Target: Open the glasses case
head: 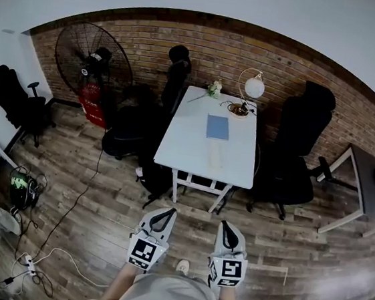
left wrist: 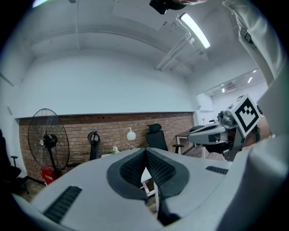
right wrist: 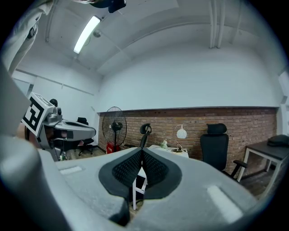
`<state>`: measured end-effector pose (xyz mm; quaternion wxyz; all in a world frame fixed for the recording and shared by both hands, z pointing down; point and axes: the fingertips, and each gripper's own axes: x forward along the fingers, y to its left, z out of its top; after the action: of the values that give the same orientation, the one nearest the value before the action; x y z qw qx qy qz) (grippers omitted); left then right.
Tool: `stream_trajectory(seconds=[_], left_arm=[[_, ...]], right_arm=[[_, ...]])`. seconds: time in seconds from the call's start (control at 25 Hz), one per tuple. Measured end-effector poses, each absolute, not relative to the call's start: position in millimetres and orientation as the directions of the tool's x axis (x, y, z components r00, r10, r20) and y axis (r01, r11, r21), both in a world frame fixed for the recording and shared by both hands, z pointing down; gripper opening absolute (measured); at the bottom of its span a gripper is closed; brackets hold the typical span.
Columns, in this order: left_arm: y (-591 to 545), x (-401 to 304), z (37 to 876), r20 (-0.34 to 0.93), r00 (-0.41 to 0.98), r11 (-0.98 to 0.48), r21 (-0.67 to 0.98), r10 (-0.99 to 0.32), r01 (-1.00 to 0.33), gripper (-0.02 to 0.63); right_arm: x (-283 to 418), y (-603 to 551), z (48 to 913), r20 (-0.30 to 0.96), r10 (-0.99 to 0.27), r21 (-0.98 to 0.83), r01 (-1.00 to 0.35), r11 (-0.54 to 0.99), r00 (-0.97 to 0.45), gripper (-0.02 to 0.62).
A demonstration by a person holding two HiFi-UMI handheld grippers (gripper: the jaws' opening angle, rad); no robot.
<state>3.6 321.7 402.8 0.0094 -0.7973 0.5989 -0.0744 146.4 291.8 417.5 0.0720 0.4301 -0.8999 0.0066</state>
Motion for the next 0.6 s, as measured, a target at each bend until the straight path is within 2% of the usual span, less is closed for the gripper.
stream_trajectory(seconds=[0.6], left_arm=[[243.8,24.3,404.0,0.136,0.222,-0.239,-0.127,-0.966,-0.963,0.003]], right_arm=[[164.8,207.8,423.3,0.137,-0.735,0.023,-0.740,0.672,-0.664,0.006]])
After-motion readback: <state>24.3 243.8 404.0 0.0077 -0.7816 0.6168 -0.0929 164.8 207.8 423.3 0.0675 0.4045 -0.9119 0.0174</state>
